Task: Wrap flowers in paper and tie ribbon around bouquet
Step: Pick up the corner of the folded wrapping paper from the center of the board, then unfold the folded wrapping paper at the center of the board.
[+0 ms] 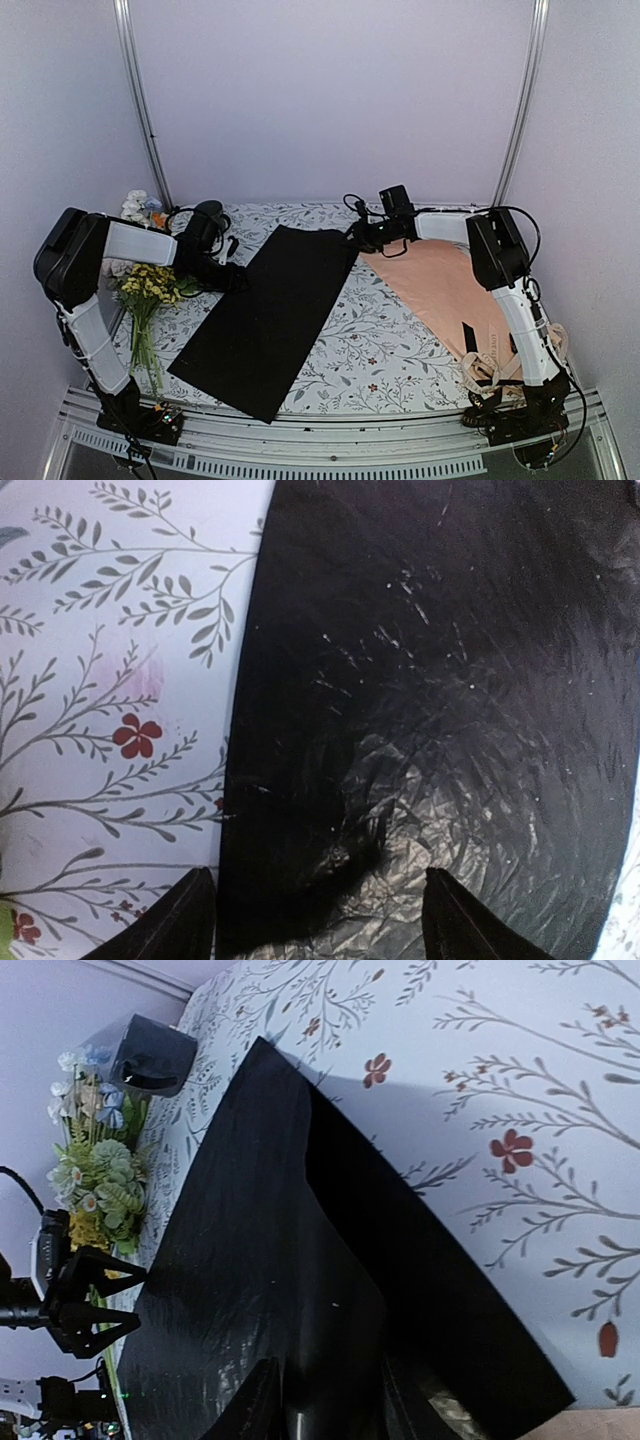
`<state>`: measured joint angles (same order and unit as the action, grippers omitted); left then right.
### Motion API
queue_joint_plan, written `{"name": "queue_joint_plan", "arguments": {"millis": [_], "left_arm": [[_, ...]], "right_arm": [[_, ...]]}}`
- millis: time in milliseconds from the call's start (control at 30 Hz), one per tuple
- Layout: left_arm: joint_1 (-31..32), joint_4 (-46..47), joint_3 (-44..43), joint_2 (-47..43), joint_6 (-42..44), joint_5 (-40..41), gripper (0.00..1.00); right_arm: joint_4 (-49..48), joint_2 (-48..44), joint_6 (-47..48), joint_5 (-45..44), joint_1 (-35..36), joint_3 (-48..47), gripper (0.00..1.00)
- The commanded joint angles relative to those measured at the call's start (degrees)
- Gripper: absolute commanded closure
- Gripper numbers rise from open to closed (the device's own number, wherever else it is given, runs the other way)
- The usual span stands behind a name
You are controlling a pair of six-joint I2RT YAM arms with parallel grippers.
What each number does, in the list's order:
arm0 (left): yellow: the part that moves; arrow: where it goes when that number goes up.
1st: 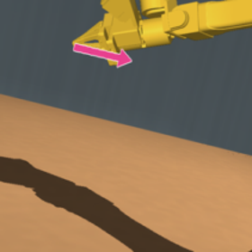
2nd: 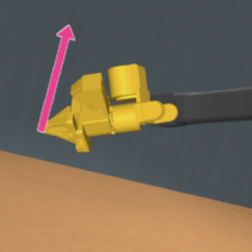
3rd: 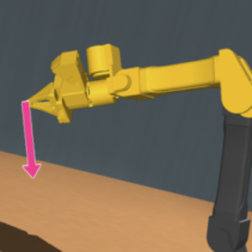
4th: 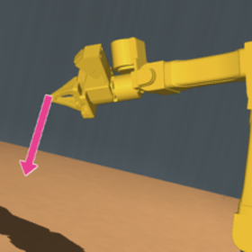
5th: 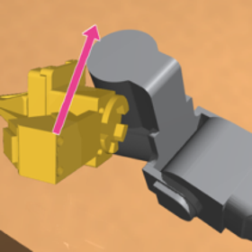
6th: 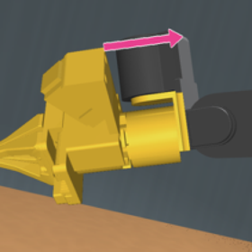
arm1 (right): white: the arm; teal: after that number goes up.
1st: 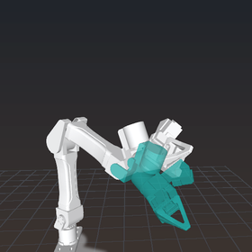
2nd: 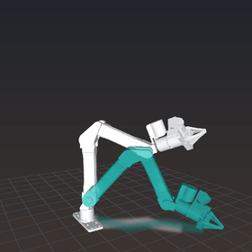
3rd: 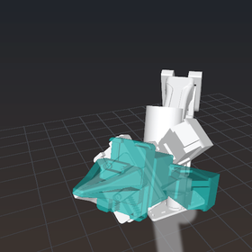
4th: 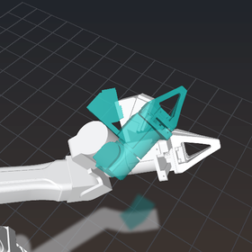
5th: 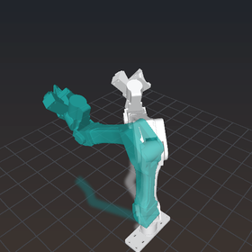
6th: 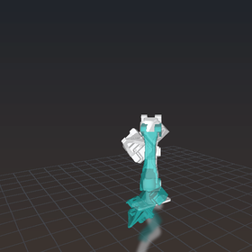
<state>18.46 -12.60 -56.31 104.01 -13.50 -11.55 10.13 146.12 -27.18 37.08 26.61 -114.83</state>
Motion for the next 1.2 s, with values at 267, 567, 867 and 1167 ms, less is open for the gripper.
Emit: {"name": "queue_joint_plan", "arguments": {"millis": [267, 567, 867, 1167], "left_arm": [[2.2, -0.6, 1.6, -2.6, 1.3, 1.7, 0.29], [24.5, 1.4, -3.0, -20.7, 13.0, 15.4, 0.11], [40.1, 4.0, -10.4, -21.1, 18.2, 21.8, 0.01], [40.5, 1.7, -16.0, -14.6, 12.3, 25.6, 0.01]], "right_arm": [[-8.2, -0.5, -5.5, 12.4, 1.0, -0.6, 1.0], [-24.4, -33.9, -17.3, 0.6, 4.3, 24.2, 1.0], [-32.5, -53.6, -19.2, -16.4, 9.0, 39.1, 1.0], [-32.4, -63.1, -14.0, -26.4, 12.8, 41.8, 1.0]]}}
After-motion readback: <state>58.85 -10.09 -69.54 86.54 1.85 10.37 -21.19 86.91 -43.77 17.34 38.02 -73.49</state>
